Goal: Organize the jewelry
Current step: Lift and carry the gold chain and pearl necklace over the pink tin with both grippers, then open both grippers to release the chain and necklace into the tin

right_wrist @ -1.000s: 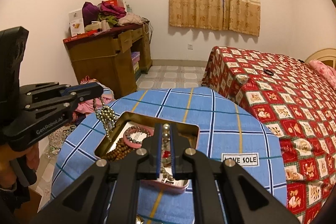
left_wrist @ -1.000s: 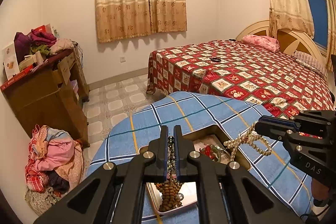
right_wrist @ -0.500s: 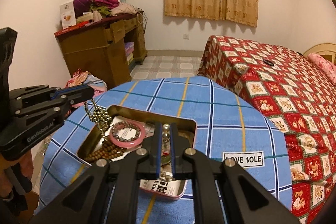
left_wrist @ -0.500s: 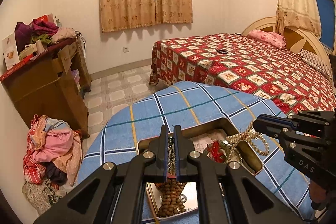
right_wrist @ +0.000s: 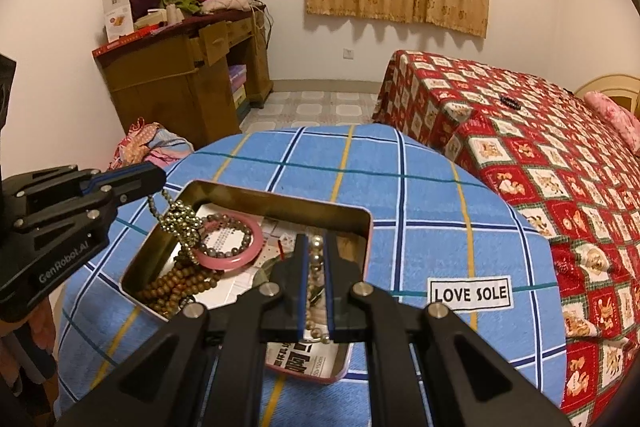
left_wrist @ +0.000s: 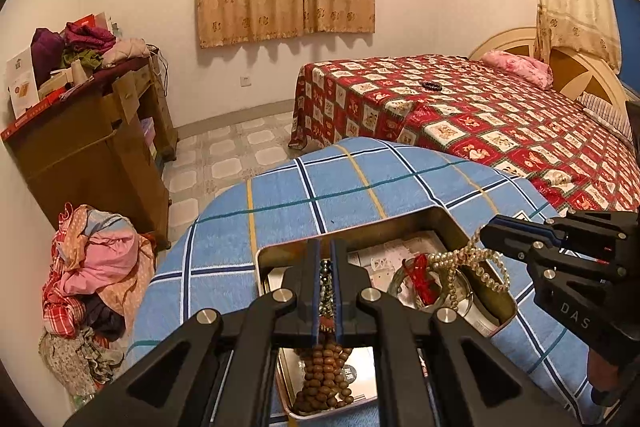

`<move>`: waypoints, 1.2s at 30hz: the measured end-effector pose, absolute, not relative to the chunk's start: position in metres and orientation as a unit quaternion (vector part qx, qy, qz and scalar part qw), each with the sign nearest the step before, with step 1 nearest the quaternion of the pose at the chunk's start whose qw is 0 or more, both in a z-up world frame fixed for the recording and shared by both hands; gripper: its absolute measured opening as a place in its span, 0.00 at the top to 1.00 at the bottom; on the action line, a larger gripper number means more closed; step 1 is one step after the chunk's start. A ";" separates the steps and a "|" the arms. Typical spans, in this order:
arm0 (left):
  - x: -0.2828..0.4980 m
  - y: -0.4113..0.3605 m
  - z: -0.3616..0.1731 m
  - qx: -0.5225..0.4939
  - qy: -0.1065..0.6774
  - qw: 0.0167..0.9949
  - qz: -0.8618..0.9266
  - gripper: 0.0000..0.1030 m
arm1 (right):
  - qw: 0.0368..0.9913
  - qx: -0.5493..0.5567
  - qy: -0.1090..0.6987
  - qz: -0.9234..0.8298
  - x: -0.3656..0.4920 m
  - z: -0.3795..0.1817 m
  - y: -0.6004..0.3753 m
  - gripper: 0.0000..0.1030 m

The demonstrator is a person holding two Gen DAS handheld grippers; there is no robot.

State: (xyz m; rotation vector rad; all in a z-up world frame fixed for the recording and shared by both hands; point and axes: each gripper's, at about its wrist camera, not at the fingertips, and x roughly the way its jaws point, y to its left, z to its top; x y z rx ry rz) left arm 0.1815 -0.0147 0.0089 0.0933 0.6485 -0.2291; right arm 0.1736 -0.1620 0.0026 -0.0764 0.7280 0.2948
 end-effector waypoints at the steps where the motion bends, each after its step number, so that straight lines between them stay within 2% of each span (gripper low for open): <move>1: 0.182 -0.015 0.008 0.046 0.319 0.940 -0.112 0.96 | 0.923 -0.038 0.356 0.143 0.174 0.002 -0.162 0.92; 36: 0.194 -0.008 -0.020 0.043 0.351 0.931 -0.096 0.96 | 0.916 -0.042 0.373 0.138 0.182 -0.017 -0.162 0.92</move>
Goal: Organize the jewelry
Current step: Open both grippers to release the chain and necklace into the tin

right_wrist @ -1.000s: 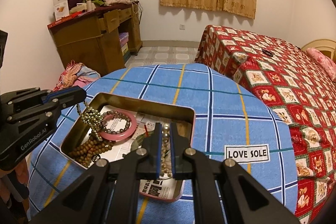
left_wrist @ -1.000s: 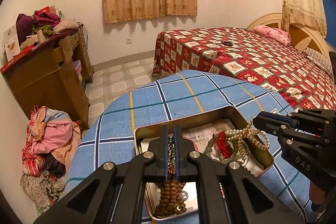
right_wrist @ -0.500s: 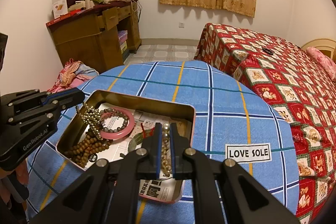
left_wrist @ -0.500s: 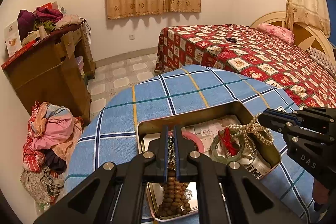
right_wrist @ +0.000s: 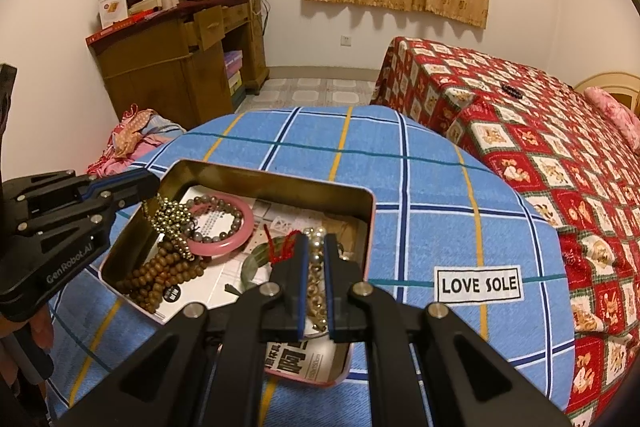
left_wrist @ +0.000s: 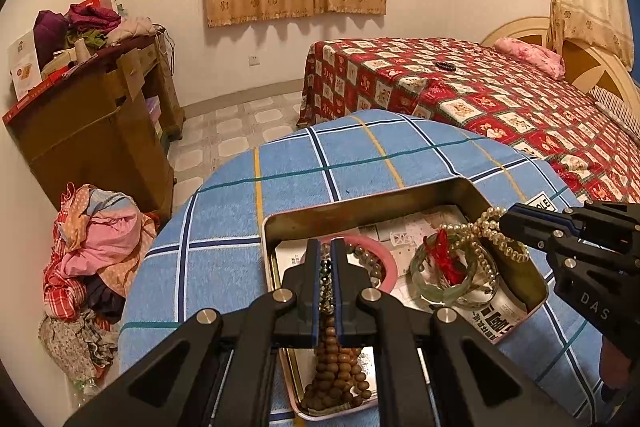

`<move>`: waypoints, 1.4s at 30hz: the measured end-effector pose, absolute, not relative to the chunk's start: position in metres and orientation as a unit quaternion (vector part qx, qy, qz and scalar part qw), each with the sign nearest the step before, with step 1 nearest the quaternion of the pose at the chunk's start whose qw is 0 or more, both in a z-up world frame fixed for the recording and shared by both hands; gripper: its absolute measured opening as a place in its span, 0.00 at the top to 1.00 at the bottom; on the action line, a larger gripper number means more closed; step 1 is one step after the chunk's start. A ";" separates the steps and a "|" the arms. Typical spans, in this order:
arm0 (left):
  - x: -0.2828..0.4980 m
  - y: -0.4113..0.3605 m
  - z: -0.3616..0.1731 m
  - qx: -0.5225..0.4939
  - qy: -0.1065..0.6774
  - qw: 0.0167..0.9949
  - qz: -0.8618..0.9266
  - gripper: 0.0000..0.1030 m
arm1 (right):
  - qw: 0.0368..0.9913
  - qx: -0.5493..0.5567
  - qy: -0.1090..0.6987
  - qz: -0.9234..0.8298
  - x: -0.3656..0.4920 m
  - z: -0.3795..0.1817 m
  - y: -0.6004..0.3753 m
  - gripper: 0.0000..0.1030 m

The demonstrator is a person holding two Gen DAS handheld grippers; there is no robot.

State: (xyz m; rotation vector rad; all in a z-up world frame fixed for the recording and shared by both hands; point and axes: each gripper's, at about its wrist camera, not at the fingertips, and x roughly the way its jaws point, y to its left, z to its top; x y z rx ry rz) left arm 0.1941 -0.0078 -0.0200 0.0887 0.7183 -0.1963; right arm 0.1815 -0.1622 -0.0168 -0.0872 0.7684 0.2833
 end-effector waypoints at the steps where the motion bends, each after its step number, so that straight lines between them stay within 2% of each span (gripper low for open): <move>1: 0.194 -0.007 -0.021 0.043 0.351 0.930 -0.096 0.96 | 0.916 -0.043 0.373 0.138 0.182 -0.017 -0.162 0.92; 19: 0.187 -0.005 -0.026 0.035 0.362 0.925 -0.111 0.95 | 0.913 -0.048 0.377 0.148 0.174 -0.025 -0.154 0.91; 22: 0.184 -0.006 -0.025 0.038 0.359 0.927 -0.105 0.92 | 0.914 -0.045 0.375 0.147 0.173 -0.025 -0.155 0.90; 23: 0.183 -0.006 -0.023 0.039 0.357 0.928 -0.100 0.90 | 0.914 -0.046 0.375 0.146 0.172 -0.026 -0.154 0.84; 24: 0.183 -0.005 -0.022 0.038 0.355 0.929 -0.098 0.75 | 0.915 -0.046 0.374 0.143 0.172 -0.026 -0.155 0.78; 25: 0.181 -0.003 -0.020 0.035 0.351 0.931 -0.095 0.33 | 0.916 -0.046 0.373 0.141 0.172 -0.026 -0.155 0.59; 26: 0.180 -0.003 -0.018 0.033 0.348 0.932 -0.093 0.08 | 0.916 -0.044 0.373 0.141 0.172 -0.026 -0.156 0.42; 27: 0.179 -0.003 -0.016 0.033 0.337 0.937 -0.089 0.01 | 0.916 -0.041 0.372 0.142 0.171 -0.026 -0.157 0.39; 42: 0.174 -0.003 -0.019 0.038 0.343 0.935 -0.083 0.01 | 0.915 -0.038 0.377 0.138 0.163 -0.026 -0.160 0.39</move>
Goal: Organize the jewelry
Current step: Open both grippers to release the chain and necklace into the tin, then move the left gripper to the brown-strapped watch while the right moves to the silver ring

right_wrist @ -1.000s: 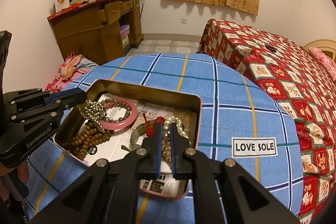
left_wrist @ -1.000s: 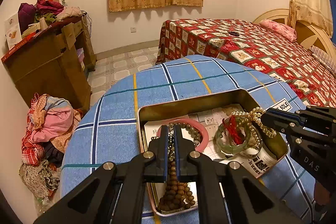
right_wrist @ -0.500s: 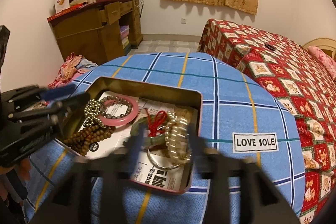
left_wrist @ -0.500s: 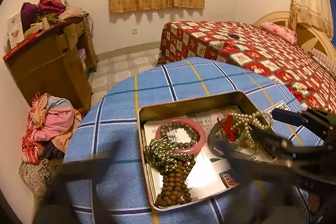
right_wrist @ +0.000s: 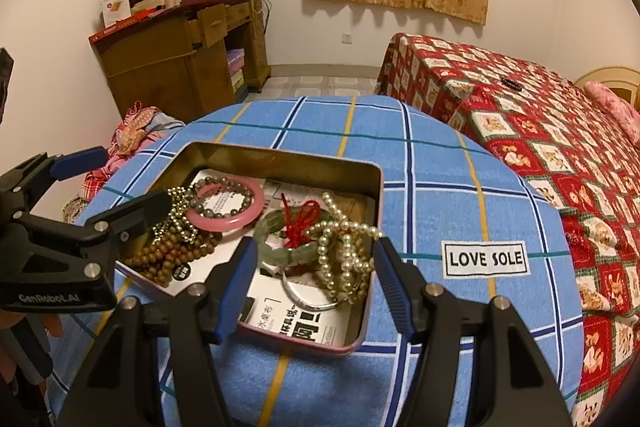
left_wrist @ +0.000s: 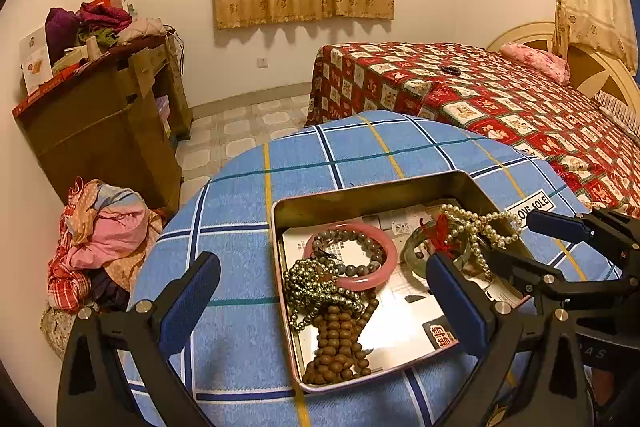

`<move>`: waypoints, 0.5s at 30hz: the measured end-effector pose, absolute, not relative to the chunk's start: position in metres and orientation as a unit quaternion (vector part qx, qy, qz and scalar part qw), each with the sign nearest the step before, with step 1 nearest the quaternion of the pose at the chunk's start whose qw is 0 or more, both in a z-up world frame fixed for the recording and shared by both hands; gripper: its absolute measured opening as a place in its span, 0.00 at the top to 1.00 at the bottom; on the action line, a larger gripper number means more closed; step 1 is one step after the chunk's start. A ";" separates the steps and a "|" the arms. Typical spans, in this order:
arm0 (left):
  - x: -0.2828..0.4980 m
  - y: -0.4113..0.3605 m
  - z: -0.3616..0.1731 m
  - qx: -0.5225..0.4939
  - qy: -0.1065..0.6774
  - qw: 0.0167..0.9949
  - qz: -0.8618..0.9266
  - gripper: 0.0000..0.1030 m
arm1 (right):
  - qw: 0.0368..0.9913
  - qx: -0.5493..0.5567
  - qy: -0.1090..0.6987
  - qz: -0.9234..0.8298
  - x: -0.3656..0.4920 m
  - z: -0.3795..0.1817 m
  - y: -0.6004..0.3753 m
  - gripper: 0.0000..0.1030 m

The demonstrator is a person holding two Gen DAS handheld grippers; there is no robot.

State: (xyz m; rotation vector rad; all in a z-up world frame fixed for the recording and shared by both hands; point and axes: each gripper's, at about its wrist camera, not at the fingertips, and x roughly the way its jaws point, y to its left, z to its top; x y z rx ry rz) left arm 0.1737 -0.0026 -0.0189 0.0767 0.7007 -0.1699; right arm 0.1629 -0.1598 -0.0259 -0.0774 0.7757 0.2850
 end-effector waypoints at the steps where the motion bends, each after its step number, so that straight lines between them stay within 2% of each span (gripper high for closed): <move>1: 0.173 -0.003 -0.018 0.037 0.342 0.935 -0.085 0.01 | 0.915 -0.037 0.378 0.139 0.162 -0.026 -0.159 0.39; 15: 0.146 -0.006 -0.018 0.053 0.344 0.934 -0.077 0.01 | 0.911 -0.039 0.389 0.135 0.145 -0.034 -0.159 0.39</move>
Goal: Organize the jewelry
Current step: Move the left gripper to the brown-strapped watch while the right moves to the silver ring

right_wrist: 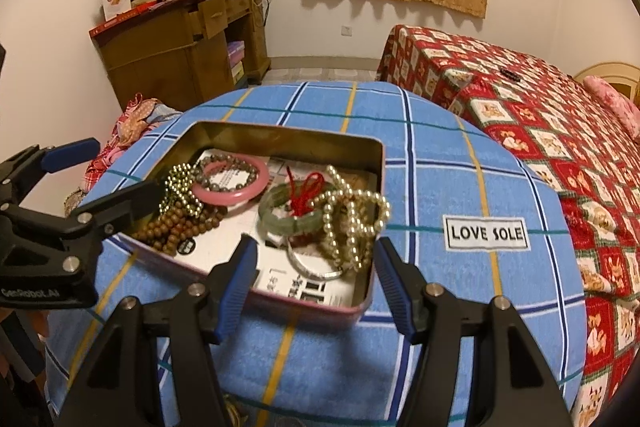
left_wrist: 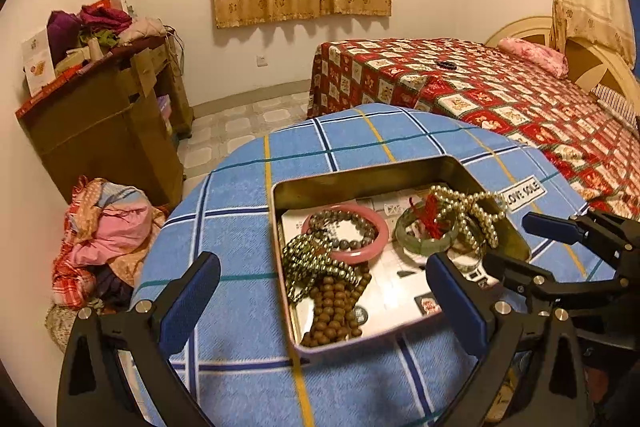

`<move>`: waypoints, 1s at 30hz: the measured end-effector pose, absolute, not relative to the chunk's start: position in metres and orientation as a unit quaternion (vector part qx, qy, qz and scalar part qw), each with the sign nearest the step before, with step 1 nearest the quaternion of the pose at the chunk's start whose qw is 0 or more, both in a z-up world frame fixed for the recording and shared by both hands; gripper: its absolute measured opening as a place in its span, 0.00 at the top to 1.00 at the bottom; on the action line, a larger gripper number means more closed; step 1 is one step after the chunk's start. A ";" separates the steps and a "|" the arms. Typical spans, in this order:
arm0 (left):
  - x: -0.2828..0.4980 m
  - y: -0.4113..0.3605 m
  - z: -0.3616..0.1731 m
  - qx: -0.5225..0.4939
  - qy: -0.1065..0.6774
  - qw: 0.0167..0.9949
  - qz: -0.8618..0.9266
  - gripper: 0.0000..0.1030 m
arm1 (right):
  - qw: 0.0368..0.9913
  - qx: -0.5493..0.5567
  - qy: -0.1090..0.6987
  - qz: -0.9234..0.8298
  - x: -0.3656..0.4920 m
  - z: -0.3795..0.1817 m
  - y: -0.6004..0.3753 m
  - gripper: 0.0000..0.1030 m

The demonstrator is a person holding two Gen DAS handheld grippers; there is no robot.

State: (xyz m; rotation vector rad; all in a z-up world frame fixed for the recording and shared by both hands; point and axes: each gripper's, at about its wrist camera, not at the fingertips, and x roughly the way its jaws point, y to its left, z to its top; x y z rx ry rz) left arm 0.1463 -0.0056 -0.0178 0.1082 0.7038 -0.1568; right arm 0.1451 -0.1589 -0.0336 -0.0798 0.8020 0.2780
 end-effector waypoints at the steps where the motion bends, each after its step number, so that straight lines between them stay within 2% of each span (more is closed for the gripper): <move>1: 0.142 -0.007 -0.018 0.061 0.343 0.934 -0.072 0.01 | 0.910 -0.039 0.389 0.134 0.143 -0.034 -0.159 0.39; 16: 0.085 -0.013 -0.033 0.062 0.351 0.932 -0.070 0.01 | 0.903 -0.044 0.412 0.112 0.103 -0.051 -0.180 0.39; 30: 0.046 -0.066 -0.064 0.093 0.377 0.914 -0.115 0.01 | 0.900 -0.016 0.426 0.089 0.057 -0.070 -0.212 0.39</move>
